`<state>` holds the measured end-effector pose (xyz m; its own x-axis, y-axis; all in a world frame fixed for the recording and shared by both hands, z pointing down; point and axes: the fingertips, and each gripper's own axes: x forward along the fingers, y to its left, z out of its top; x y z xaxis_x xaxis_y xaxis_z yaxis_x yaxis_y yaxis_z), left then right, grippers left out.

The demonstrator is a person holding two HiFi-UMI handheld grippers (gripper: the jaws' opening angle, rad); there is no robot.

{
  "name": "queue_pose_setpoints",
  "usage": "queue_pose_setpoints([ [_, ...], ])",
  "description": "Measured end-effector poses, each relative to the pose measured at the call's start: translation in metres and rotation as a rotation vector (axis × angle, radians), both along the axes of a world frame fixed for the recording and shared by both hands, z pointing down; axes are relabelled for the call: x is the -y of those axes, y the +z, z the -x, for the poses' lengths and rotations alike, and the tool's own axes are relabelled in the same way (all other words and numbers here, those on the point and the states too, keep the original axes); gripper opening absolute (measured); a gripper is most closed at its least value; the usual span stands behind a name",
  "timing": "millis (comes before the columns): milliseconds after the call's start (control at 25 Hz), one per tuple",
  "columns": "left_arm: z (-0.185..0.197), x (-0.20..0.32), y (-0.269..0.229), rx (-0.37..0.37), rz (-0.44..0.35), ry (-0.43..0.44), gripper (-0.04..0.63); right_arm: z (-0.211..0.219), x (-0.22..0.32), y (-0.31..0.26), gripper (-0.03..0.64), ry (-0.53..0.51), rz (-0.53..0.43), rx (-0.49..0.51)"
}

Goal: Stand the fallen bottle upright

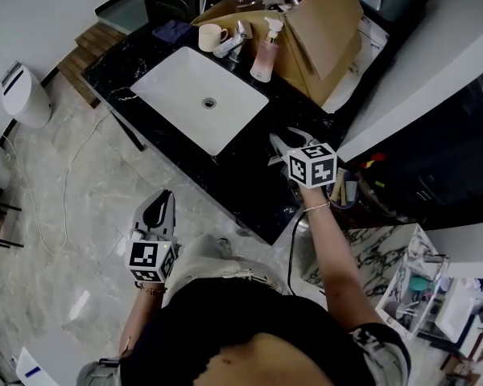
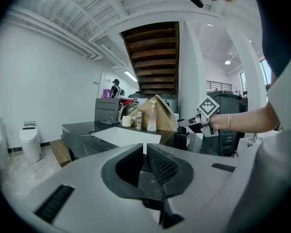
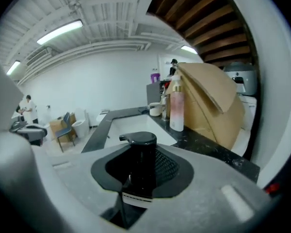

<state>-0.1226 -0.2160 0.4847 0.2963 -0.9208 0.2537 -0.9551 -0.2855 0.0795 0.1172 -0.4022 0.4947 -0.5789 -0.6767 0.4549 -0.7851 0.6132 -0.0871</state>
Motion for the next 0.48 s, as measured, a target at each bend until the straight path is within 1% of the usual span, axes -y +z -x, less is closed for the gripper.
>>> queue_pose_setpoints([
  [80, 0.002, -0.001, 0.002, 0.001, 0.006, -0.007, 0.005, 0.0, 0.0, 0.001, 0.101, 0.057, -0.048, 0.044],
  [240, 0.005, 0.0, 0.001, 0.003, 0.007, -0.018, 0.004, 0.005, -0.009, 0.002, 0.101, 0.076, -0.13, -0.008],
  [400, 0.004, 0.001, 0.003, 0.006, 0.011, -0.013, 0.003, 0.007, -0.013, 0.003, 0.103, 0.077, -0.166, -0.036],
  [480, 0.002, 0.001, 0.004, 0.007, 0.012, 0.0, 0.005, 0.007, -0.015, 0.005, 0.106, 0.065, -0.179, -0.065],
])
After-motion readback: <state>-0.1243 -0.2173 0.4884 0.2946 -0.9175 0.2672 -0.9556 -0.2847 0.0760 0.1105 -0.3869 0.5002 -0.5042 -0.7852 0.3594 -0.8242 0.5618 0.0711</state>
